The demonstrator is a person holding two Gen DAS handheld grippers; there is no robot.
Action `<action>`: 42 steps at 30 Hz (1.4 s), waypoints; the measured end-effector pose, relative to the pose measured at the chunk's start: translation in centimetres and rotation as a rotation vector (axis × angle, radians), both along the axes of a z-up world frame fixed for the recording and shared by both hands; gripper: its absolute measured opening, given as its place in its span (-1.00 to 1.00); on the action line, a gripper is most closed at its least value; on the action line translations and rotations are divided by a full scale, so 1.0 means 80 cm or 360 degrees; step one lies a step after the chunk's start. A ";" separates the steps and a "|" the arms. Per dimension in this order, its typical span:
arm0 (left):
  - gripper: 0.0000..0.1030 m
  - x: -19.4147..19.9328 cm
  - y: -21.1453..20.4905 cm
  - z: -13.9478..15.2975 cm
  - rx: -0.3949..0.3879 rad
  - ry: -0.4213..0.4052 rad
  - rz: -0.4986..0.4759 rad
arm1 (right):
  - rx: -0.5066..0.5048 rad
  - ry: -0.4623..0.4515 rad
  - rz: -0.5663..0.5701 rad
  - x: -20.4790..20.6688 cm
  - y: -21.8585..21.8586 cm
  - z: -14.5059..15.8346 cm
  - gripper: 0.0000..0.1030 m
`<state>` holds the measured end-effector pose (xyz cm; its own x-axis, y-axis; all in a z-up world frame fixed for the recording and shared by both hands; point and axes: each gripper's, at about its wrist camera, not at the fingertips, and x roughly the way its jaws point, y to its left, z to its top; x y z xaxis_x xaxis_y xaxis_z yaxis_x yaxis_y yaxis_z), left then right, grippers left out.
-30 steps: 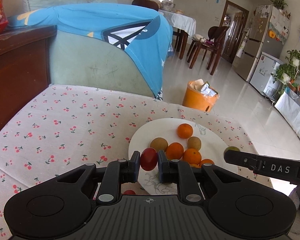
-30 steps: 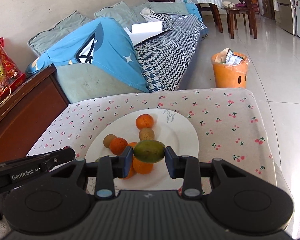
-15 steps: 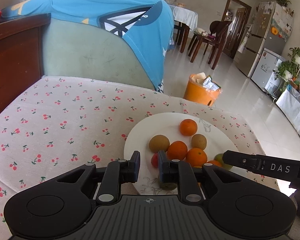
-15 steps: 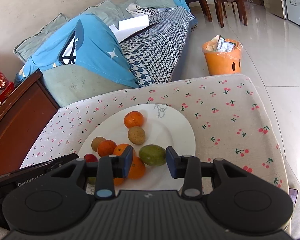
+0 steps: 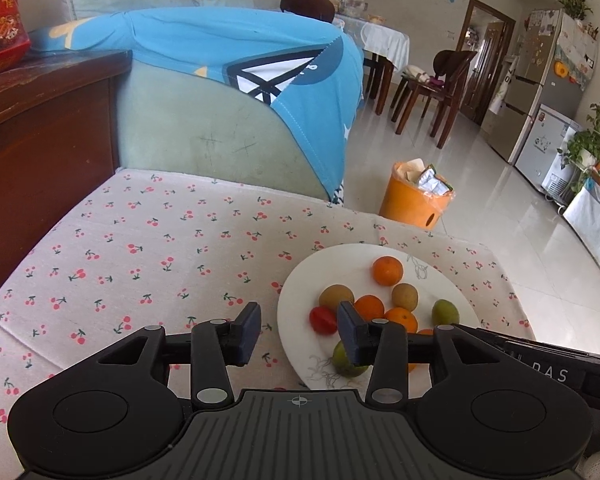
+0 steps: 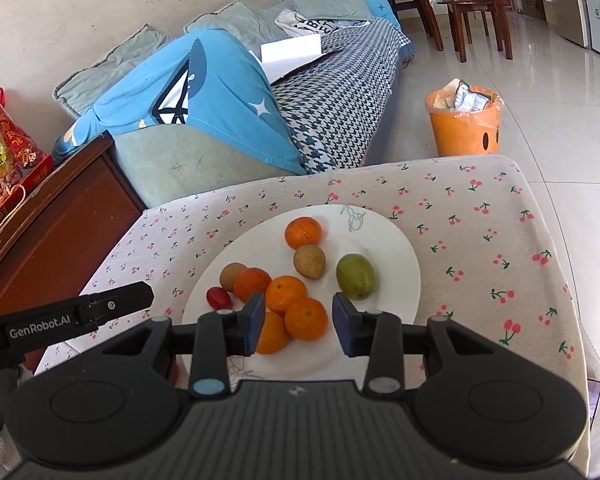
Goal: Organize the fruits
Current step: 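Carry the tomato and mango onto the plate and open both grippers, then move both open grippers back to the last fruits on the tablecloth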
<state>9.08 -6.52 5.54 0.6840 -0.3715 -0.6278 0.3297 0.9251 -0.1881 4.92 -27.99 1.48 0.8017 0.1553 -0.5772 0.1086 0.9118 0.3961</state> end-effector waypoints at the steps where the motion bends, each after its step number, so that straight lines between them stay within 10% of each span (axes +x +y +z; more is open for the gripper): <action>1: -0.20 -0.001 0.004 0.002 0.0007 -0.0001 0.0008 | 0.0004 -0.0004 0.0024 -0.003 0.004 0.001 -0.23; 18: -0.03 -0.040 0.070 0.033 0.0082 -0.0001 0.0177 | 0.0028 -0.0057 0.0401 -0.025 0.088 -0.006 -0.24; 42: -0.03 -0.040 0.103 0.009 0.0054 0.0099 0.0333 | 0.0219 0.0043 0.0285 0.034 0.120 -0.052 -0.46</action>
